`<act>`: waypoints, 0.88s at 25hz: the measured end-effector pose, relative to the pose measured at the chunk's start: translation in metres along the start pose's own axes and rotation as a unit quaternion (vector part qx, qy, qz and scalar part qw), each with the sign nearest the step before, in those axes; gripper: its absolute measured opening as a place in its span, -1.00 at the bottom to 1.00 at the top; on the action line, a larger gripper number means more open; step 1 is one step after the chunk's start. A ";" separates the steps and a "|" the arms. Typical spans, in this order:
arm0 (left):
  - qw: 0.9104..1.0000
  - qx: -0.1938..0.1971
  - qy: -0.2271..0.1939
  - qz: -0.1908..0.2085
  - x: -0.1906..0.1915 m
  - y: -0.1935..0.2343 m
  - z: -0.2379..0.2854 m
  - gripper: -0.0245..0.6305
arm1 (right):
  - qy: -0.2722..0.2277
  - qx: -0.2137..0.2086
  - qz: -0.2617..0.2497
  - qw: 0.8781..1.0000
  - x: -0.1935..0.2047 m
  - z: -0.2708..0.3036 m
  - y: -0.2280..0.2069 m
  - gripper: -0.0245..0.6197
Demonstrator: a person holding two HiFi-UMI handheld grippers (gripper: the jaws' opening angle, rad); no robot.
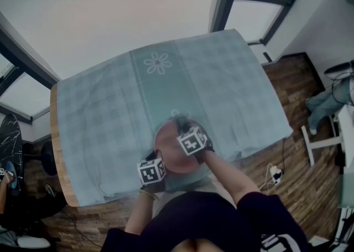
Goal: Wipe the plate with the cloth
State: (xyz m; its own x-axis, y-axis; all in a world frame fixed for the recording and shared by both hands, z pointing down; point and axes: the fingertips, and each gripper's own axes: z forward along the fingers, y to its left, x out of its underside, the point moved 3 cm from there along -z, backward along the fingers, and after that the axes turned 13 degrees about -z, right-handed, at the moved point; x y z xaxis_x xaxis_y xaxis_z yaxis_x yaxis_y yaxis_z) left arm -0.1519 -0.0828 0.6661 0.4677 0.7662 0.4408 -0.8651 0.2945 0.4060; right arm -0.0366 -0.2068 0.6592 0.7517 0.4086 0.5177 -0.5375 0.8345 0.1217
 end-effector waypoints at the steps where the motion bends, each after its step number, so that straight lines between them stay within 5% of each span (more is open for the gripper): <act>1: 1.000 -0.001 0.000 0.000 0.000 0.000 0.000 -0.75 | -0.002 -0.005 -0.002 1.000 -0.001 0.000 0.003 -0.82; 22: 1.000 0.000 0.001 -0.012 0.000 0.001 0.002 -0.76 | -0.030 -0.049 -0.043 0.997 -0.009 -0.004 0.050 -0.82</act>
State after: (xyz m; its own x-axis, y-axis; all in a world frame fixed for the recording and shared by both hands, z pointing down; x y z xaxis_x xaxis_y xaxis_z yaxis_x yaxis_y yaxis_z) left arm -0.1523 -0.0840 0.6681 0.4884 0.7594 0.4300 -0.8534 0.3128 0.4169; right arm -0.0689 -0.1670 0.6573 0.7680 0.3136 0.5584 -0.4292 0.8992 0.0854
